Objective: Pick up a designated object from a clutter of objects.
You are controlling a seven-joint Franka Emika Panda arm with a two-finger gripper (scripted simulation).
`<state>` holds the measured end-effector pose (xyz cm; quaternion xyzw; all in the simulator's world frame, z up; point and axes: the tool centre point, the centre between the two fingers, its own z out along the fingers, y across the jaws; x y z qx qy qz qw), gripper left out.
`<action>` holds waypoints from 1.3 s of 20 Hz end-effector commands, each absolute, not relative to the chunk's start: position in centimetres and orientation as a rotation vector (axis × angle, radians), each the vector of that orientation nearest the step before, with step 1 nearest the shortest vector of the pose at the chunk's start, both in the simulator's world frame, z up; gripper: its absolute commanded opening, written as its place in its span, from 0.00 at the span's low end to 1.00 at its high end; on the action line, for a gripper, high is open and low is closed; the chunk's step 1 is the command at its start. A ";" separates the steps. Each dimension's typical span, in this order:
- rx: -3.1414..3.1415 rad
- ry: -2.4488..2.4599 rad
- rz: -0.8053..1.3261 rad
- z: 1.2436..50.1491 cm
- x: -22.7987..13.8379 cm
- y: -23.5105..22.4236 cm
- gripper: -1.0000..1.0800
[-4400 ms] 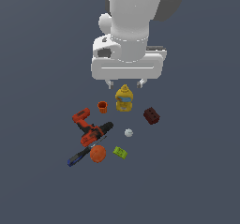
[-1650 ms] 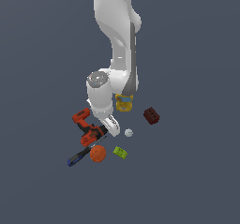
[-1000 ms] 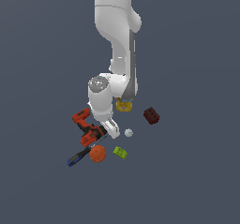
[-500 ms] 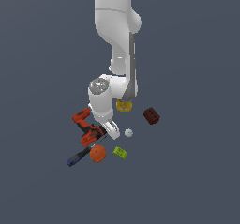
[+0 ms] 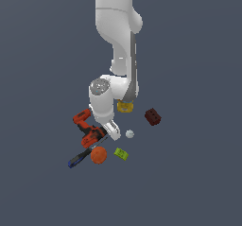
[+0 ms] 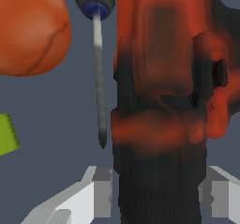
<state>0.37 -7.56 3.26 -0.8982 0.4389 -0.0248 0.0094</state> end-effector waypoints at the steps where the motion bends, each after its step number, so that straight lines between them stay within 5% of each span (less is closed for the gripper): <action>1: -2.803 1.370 -0.084 4.0 0.7 -7.7 0.00; 26: -2.804 1.373 -0.084 24.2 7.3 -12.8 0.00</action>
